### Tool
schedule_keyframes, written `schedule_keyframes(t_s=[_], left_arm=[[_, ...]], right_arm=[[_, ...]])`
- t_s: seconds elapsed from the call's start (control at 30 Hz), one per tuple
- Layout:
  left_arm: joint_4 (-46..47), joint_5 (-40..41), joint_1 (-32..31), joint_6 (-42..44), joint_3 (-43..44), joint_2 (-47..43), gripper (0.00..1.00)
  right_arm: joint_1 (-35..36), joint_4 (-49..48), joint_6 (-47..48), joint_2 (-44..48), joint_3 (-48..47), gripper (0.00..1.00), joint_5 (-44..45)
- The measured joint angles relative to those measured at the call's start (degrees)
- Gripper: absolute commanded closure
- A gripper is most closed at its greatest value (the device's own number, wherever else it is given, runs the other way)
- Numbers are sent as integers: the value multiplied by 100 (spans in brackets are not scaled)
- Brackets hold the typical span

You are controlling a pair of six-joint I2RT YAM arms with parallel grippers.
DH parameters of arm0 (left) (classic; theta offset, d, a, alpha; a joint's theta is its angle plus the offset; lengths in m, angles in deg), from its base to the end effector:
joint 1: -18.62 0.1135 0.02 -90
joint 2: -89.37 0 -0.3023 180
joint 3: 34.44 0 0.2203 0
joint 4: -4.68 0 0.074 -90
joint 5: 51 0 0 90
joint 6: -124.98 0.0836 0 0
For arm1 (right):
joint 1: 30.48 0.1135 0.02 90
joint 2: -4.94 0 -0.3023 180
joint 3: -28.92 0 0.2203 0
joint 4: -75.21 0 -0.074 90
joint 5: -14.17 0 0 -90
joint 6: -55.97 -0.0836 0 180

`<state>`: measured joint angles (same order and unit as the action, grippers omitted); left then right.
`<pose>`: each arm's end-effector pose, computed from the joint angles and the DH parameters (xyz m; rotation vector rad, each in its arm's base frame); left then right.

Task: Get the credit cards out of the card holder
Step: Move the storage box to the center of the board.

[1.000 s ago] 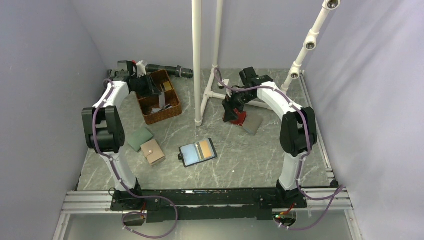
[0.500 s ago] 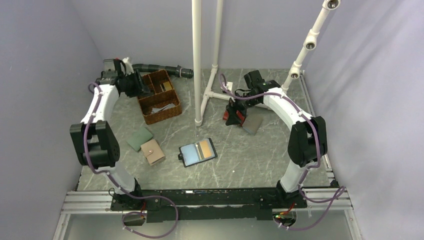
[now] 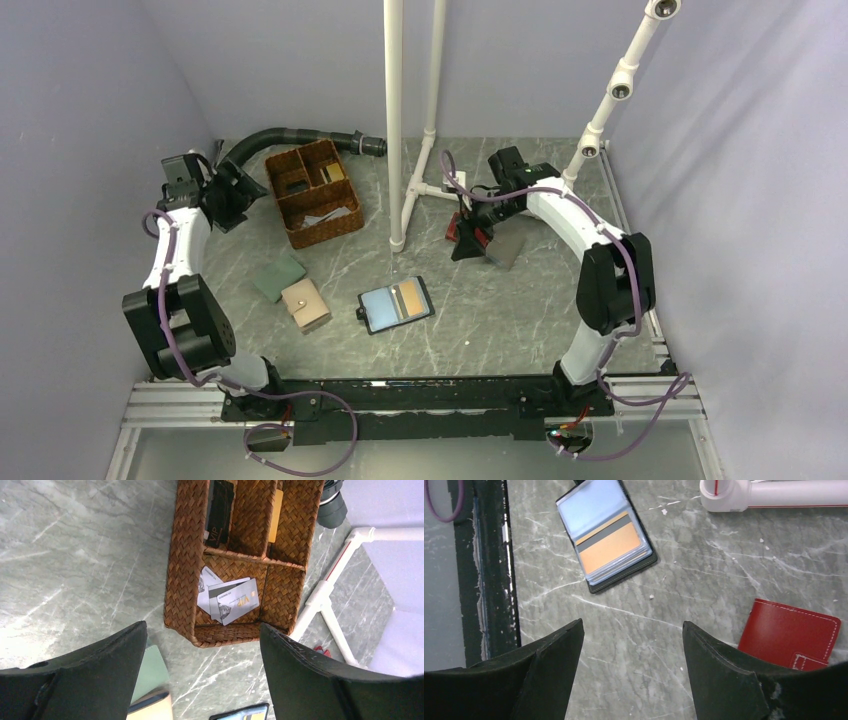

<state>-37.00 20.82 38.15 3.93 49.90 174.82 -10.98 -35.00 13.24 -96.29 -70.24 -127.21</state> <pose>0.3187 0.0854 0.3064 -0.8414 2.1592 -0.4694 0.2971 0.1745 0.2821 -1.4958 1.9301 1.0437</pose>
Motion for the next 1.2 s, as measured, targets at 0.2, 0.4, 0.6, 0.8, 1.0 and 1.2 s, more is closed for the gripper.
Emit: schedule_keyframes(t_s=[0.2,0.4,0.6,0.8,1.0,1.2], left_arm=[[166,-122,4,-597,-68,151,20],[94,-107,-85,-807,409,979,25],[-212,273,-431,-756,1519,1987,36],[-813,1110,-863,-568,2828,2848,46],[-1113,1405,-883,-278,3047,3226,51],[-1211,1502,-857,-85,3311,3554,65]], right_arm=[[37,-76,-254,389,269,25,4],[57,-221,-435,457,278,25,13],[57,-264,-498,376,275,25,17],[57,-258,-516,9,225,26,31],[52,-166,-505,-350,-105,26,31],[20,9,-476,-697,-590,26,24]])
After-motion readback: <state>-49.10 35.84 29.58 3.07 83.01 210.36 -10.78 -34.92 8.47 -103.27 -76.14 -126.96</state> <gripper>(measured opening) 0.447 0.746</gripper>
